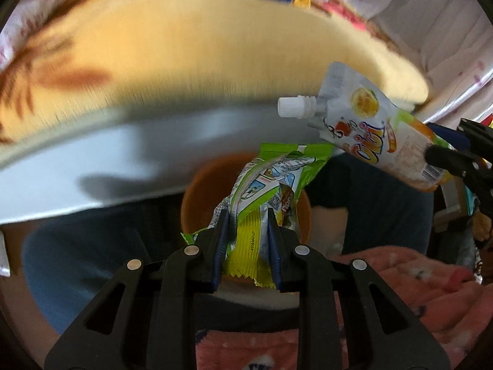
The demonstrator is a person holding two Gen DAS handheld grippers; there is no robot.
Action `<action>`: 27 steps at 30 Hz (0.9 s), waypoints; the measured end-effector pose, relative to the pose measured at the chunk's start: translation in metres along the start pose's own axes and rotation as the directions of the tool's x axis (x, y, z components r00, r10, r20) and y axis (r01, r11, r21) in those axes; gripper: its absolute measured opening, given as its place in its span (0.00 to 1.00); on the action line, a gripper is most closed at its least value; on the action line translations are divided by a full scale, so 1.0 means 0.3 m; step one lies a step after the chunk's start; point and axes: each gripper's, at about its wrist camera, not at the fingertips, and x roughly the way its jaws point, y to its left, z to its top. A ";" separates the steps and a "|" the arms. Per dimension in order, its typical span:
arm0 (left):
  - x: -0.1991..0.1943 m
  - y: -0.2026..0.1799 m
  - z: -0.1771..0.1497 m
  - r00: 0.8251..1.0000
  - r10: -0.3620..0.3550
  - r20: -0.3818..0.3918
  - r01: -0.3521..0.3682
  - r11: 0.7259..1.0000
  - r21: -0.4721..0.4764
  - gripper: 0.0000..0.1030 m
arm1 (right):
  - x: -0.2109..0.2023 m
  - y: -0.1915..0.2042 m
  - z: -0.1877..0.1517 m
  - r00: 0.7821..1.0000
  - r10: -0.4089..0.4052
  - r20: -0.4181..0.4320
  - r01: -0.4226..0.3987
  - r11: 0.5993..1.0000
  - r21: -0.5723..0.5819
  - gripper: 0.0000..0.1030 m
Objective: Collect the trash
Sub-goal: 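Carry the wrapper and juice pouch over the orange bucket and release both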
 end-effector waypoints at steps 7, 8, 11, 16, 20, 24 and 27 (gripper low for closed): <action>0.153 0.029 -0.039 0.989 0.025 -0.148 -0.028 0.999 -0.021 0.22 | 0.165 -0.004 -0.084 0.991 0.036 -0.129 -0.031 0.999 0.040 0.23; 0.174 0.033 -0.040 0.985 0.033 -0.167 -0.037 0.999 -0.021 0.22 | 0.188 -0.005 -0.091 0.989 0.040 -0.142 -0.034 0.998 0.047 0.23; 0.243 0.045 -0.039 0.974 0.052 -0.222 -0.060 0.998 -0.028 0.22 | 0.282 -0.017 -0.111 0.979 0.041 -0.200 -0.030 0.998 0.061 0.23; 0.365 0.060 -0.024 0.948 0.068 -0.310 -0.089 0.994 -0.055 0.22 | 0.406 -0.040 -0.120 0.963 0.040 -0.266 -0.017 0.996 0.088 0.23; 0.428 0.085 -0.015 0.930 0.067 -0.362 -0.106 0.991 -0.087 0.23 | 0.493 -0.063 -0.130 0.950 0.034 -0.309 0.000 0.994 0.111 0.24; 0.451 0.097 -0.003 0.922 0.076 -0.381 -0.130 0.985 -0.118 0.40 | 0.540 -0.080 -0.131 0.943 0.069 -0.325 -0.014 0.986 0.168 0.52; 0.455 0.108 0.002 0.919 0.068 -0.388 -0.131 0.982 -0.138 0.70 | 0.538 -0.087 -0.131 0.948 0.062 -0.311 -0.005 0.984 0.179 0.58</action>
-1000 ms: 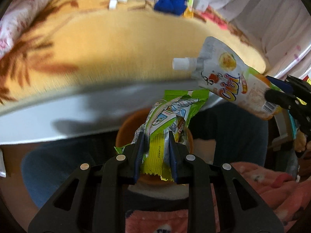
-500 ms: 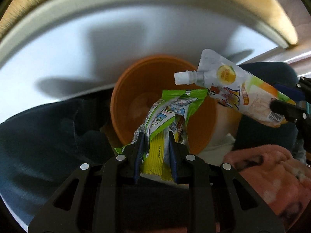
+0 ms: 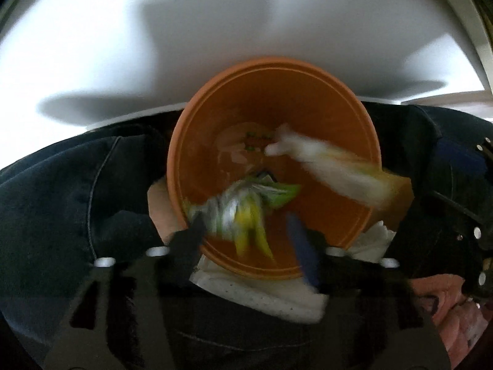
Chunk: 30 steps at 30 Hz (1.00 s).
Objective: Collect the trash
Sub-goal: 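Carry the wrapper and juice pouch over the orange bucket and release both, then move the left tool back to the bed and grasp the white bottle cap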
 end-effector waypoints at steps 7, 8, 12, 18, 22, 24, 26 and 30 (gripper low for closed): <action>0.013 -0.009 0.007 1.000 -0.006 0.000 0.006 1.000 -0.023 0.75 | -0.022 -0.015 0.013 1.000 -0.011 0.024 0.011 0.999 0.031 0.68; 0.011 -0.012 0.007 1.000 -0.003 0.002 0.003 1.000 -0.020 0.75 | -0.022 -0.028 0.010 1.000 -0.011 0.026 0.010 0.999 0.037 0.69; 0.013 -0.016 0.007 1.000 0.004 0.008 -0.003 1.000 -0.018 0.75 | -0.028 -0.048 0.011 0.999 -0.016 0.032 0.014 0.999 0.049 0.71; 0.007 -0.021 0.006 1.000 0.005 0.022 -0.004 1.000 -0.017 0.75 | -0.059 -0.069 -0.001 0.999 -0.017 0.038 0.015 0.998 0.055 0.73; -0.015 -0.015 0.001 0.999 -0.010 0.041 0.010 1.000 -0.016 0.75 | -0.090 -0.066 -0.004 0.998 -0.018 0.061 0.015 0.998 0.055 0.73; -0.042 -0.018 -0.002 0.998 -0.009 0.062 0.010 1.000 -0.011 0.75 | -0.115 -0.058 -0.001 0.997 -0.019 0.078 0.015 0.998 0.056 0.73; -0.091 -0.032 -0.009 0.995 -0.007 0.104 0.006 1.000 0.017 0.75 | -0.165 -0.056 0.005 0.993 -0.017 0.114 0.011 0.999 0.053 0.73; -0.203 -0.052 -0.022 0.982 -0.030 0.187 0.018 0.998 0.065 0.75 | -0.277 -0.041 0.023 0.978 -0.019 0.209 0.012 0.999 0.036 0.75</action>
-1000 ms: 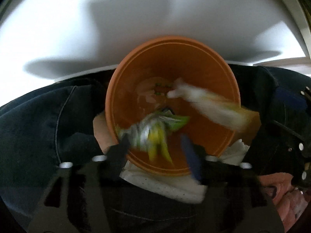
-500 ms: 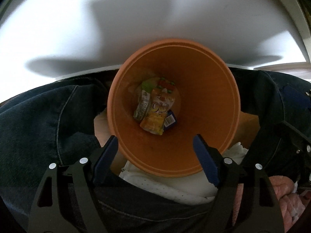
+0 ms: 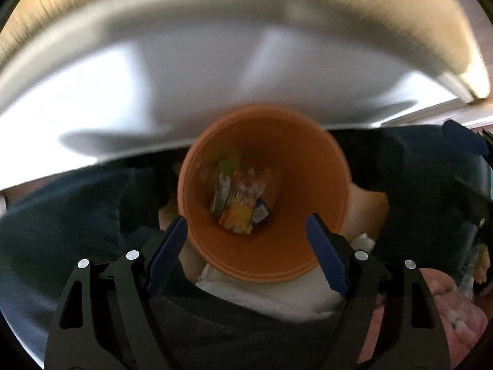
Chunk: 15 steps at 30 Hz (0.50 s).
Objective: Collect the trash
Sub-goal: 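Move the left tool back to the bed and grasp the white bottle cap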
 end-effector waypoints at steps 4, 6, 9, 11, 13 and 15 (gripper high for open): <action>-0.181 -0.022 0.028 0.988 -0.042 0.149 0.035 0.998 0.050 0.75 | -0.130 -0.007 0.052 0.992 -0.002 0.127 0.001 1.000 0.001 0.77; -0.281 -0.021 0.051 0.970 -0.052 0.239 0.037 0.997 0.068 0.76 | -0.192 -0.022 0.080 0.980 -0.009 0.200 0.005 1.000 0.017 0.81; -0.413 0.002 0.105 0.924 -0.029 0.381 0.005 0.998 0.064 0.85 | -0.268 -0.054 0.119 0.958 -0.016 0.286 0.004 0.999 0.042 0.81; -0.474 0.020 0.157 0.892 0.011 0.453 -0.037 0.998 0.049 0.85 | -0.305 -0.079 0.144 0.947 -0.022 0.321 0.004 0.998 0.057 0.82; -0.521 0.042 0.228 0.856 0.022 0.516 -0.046 0.998 0.034 0.85 | -0.314 -0.091 0.164 0.939 -0.028 0.343 0.003 0.997 0.073 0.82; -0.537 0.057 0.296 0.820 0.014 0.572 -0.038 0.999 0.031 0.86 | -0.317 -0.102 0.179 0.933 -0.023 0.358 -0.007 0.997 0.082 0.82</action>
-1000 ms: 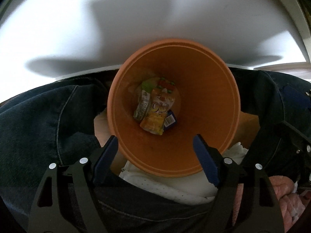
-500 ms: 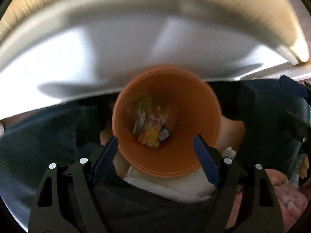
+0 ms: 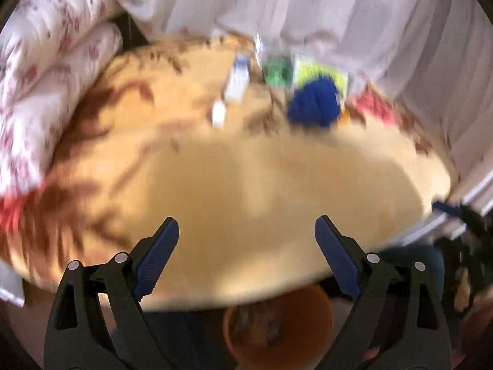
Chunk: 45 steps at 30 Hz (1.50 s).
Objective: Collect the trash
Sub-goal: 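Move the left tool back to the bed and grasp the white bottle cap, then grasp the blue cloth with the right tool while the left holds the cap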
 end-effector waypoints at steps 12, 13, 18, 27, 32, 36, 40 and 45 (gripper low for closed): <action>0.386 0.084 0.316 0.996 0.081 -0.034 -0.081 0.997 -0.019 0.80 | 0.063 -0.017 0.023 1.000 -0.001 -0.025 0.001 1.000 0.020 0.82; 0.401 0.085 0.319 0.996 0.083 -0.045 -0.084 0.996 -0.019 0.77 | 0.067 -0.021 0.025 1.000 0.000 -0.028 0.001 1.000 0.024 0.82; 0.497 0.097 0.342 0.989 0.078 -0.126 -0.085 0.995 -0.049 0.33 | 0.083 -0.040 0.031 0.999 -0.001 -0.035 0.003 0.999 0.035 0.82; 0.423 0.123 0.295 0.996 0.034 -0.077 -0.043 0.992 -0.122 0.16 | 0.081 -0.044 0.035 1.000 -0.004 -0.028 0.005 0.999 0.046 0.82; 0.306 0.100 0.240 0.999 -0.001 -0.036 -0.003 0.994 -0.109 0.16 | 0.073 -0.029 0.039 1.000 -0.003 -0.022 0.004 0.999 0.039 0.82; 0.204 0.075 0.187 1.000 -0.016 0.002 0.016 0.996 -0.092 0.16 | 0.072 -0.009 0.048 1.000 -0.003 -0.011 0.004 1.000 0.027 0.82; 0.106 0.038 0.123 0.999 -0.014 0.031 0.016 0.998 -0.060 0.16 | 0.100 -0.011 0.090 1.000 -0.002 0.006 0.002 1.000 0.030 0.82; 0.008 -0.014 0.040 0.999 -0.013 0.044 0.015 0.999 -0.035 0.16 | 0.174 -0.038 0.194 0.999 -0.003 0.048 0.001 0.999 0.043 0.83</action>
